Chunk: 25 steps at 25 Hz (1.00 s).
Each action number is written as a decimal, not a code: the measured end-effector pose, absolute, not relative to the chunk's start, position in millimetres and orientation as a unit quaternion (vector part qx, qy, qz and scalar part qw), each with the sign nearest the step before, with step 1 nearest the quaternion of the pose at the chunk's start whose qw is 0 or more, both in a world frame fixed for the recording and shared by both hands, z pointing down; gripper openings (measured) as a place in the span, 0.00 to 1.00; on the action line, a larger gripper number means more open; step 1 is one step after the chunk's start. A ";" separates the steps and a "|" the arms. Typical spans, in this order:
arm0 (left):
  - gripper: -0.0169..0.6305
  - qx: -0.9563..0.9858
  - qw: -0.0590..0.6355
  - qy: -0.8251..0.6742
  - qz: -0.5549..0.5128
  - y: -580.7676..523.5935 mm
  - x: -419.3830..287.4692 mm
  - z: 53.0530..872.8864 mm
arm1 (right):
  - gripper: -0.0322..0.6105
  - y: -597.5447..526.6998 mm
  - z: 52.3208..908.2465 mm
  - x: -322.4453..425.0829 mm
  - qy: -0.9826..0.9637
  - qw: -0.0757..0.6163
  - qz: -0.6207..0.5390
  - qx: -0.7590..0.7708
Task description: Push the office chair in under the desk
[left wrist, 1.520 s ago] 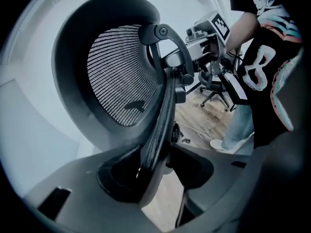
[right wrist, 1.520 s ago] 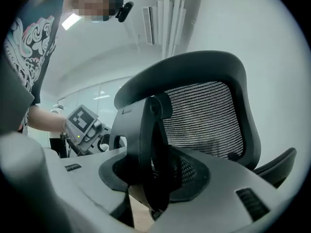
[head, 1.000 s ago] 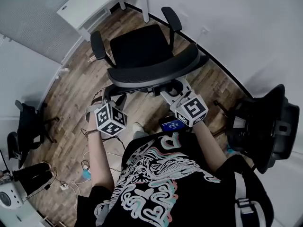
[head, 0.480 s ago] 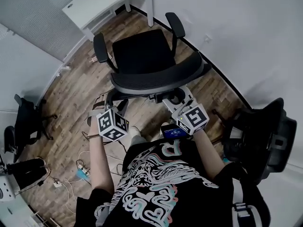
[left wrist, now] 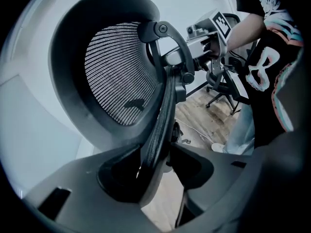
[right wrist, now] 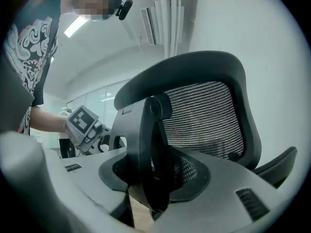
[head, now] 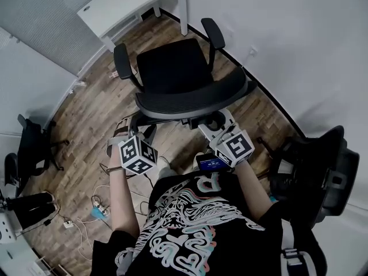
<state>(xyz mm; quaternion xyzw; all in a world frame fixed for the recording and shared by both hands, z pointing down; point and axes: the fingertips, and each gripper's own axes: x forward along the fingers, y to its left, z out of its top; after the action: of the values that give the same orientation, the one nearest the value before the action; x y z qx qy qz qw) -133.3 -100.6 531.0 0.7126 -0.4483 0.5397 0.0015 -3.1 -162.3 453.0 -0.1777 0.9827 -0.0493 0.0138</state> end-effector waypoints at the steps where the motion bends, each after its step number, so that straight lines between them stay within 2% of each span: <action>1: 0.35 0.712 0.002 -0.449 0.539 -102.3 -132.9 531.1 | 0.33 -164.3 453.2 -2.8 0.983 0.014 -0.049 -0.177; 25: 0.36 0.693 0.015 -0.475 0.541 -154.5 -129.9 530.2 | 0.33 -224.5 452.4 -3.2 0.988 0.017 -0.050 -0.145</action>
<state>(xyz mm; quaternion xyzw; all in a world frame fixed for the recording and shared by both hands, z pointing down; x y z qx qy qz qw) -129.9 -154.5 530.2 0.6934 -0.4754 0.5413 0.0151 -3.2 -224.5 452.4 -0.1445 0.9881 -0.0495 0.0175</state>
